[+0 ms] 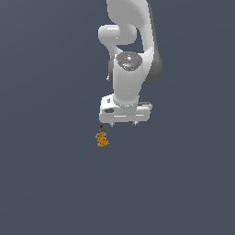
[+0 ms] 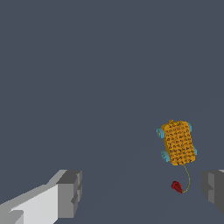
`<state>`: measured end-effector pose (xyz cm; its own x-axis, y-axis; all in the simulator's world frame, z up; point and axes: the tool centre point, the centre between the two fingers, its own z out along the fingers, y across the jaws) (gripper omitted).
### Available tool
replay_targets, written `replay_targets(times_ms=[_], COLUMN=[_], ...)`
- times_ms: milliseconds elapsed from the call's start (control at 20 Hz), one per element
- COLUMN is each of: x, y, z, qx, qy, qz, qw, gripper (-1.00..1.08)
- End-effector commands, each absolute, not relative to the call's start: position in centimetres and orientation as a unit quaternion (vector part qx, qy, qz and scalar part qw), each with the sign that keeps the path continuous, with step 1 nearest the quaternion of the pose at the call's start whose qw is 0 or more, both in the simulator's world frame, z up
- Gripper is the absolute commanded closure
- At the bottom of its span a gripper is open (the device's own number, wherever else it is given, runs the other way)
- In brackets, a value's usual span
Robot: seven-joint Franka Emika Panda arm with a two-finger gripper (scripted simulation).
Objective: Pick up the object and move it to a goal position.
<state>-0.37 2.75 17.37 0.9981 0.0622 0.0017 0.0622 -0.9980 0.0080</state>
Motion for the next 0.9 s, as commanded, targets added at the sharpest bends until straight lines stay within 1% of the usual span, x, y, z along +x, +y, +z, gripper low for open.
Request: replay_targets(times_ms=[0, 450, 850], x=[-0.4, -0.2, -0.3], y=[2.7, 0.7, 0.1], z=[17.4, 19.2, 18.3], qx=[1.000, 1.000, 1.000], qy=[0.031, -0.002, 0.008], qz=[0.001, 0.007, 0.006], qw=[0.004, 0.000, 0.001], gripper=[-0.92, -0.92, -0.92])
